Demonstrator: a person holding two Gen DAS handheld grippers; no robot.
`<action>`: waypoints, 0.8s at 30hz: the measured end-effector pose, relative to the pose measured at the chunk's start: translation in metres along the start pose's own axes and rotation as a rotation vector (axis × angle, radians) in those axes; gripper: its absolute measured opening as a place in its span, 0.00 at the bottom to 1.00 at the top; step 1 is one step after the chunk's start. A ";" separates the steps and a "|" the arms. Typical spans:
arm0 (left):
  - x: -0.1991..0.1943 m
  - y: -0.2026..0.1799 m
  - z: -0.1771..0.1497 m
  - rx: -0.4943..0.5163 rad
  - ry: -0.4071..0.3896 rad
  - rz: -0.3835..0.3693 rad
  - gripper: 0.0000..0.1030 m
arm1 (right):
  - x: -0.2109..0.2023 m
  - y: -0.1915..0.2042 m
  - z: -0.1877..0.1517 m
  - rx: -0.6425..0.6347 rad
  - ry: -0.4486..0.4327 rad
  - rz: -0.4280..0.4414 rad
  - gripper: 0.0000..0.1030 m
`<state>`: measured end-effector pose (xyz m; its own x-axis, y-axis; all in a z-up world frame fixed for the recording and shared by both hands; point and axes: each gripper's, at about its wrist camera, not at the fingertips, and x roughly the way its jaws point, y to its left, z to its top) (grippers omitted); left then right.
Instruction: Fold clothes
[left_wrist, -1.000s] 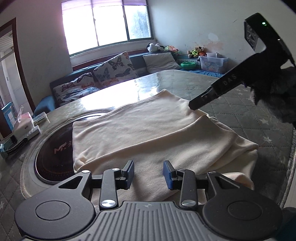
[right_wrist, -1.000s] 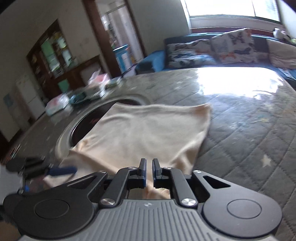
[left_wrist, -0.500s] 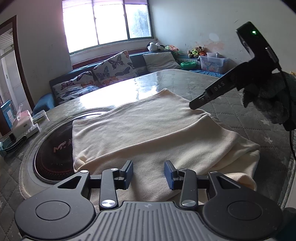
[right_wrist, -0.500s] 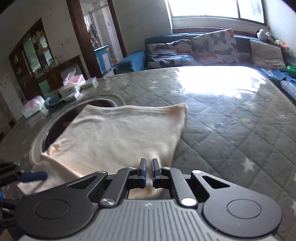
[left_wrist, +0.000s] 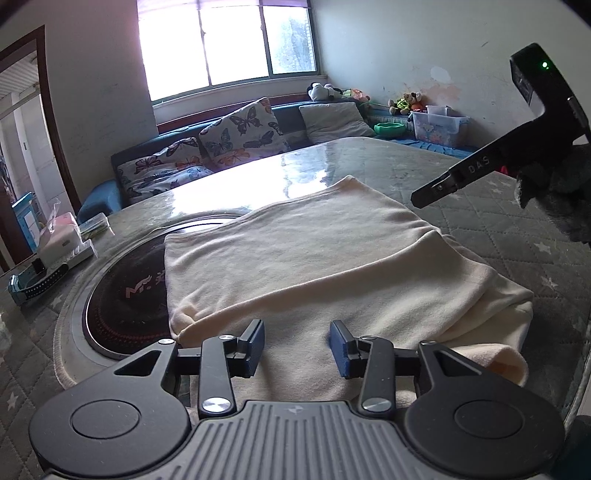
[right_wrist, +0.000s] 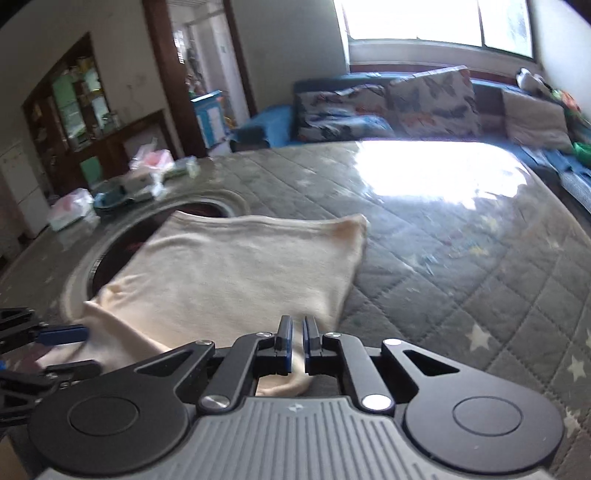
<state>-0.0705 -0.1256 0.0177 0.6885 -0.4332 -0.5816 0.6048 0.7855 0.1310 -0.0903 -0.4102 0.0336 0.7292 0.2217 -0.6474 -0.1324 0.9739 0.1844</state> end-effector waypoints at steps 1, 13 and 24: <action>0.000 0.000 0.000 0.002 -0.001 0.001 0.41 | -0.002 0.004 0.002 -0.003 -0.002 0.019 0.06; -0.004 0.006 -0.006 -0.012 0.008 0.024 0.41 | 0.015 0.002 -0.001 0.019 0.056 0.041 0.06; -0.003 0.008 -0.006 -0.027 0.022 0.023 0.44 | 0.081 -0.027 0.058 0.017 0.029 -0.028 0.06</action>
<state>-0.0706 -0.1155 0.0154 0.6931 -0.4056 -0.5959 0.5777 0.8070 0.1228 0.0117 -0.4214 0.0192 0.7130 0.1955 -0.6734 -0.1004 0.9789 0.1779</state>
